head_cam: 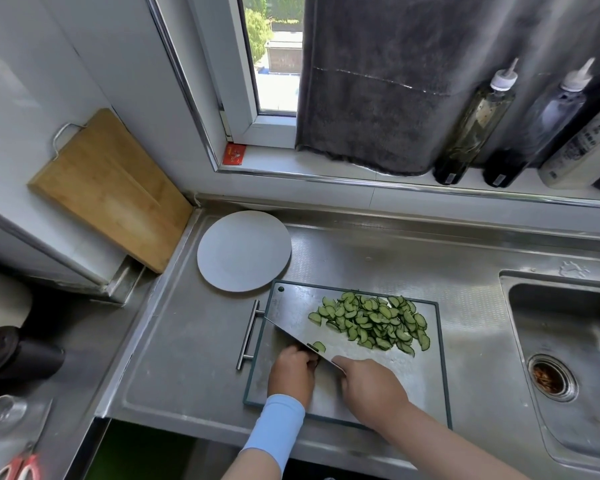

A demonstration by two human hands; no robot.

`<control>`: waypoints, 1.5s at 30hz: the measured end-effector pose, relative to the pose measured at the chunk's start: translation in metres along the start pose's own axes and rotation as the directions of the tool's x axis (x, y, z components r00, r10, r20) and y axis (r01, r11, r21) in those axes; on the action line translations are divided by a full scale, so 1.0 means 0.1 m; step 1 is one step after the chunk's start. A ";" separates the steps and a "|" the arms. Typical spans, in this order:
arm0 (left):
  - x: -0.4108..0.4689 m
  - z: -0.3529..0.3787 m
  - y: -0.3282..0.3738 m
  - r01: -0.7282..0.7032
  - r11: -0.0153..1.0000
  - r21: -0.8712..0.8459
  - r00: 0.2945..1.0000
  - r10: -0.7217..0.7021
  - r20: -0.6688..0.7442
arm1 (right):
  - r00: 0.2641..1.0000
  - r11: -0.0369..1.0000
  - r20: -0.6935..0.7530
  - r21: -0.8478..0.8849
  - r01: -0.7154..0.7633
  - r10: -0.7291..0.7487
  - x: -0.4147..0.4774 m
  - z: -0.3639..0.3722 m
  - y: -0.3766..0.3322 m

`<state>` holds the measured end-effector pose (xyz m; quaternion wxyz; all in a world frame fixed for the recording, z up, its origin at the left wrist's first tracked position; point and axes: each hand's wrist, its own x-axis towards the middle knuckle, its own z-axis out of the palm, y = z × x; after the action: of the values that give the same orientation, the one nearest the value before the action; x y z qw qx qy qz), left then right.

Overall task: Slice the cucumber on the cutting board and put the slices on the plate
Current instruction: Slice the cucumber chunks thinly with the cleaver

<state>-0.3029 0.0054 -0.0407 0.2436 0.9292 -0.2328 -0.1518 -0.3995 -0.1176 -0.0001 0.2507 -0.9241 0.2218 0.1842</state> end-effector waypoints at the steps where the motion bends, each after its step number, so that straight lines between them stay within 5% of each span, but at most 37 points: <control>1: 0.00 0.01 -0.01 0.003 1.000 0.000 1.000 -0.003 -0.002 | 1.000 1.000 0.003 0.004 0.000 0.000 0.02 0.00 -0.01; 38: 0.00 0.14 -0.12 0.003 0.998 -0.058 0.999 -0.005 -0.040 | 1.000 1.000 0.001 0.013 0.016 -0.016 -0.03 -0.01 0.01; 45: 0.00 0.00 -0.03 -0.106 0.994 0.022 0.993 0.107 -0.055 | 0.998 0.999 -0.053 0.015 0.029 -0.028 -0.31 -0.01 0.15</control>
<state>-0.3023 0.0076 -0.0426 0.2488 0.9217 -0.2766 -0.1100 -0.4327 -0.1199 0.0089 0.2546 -0.9298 0.2164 0.1543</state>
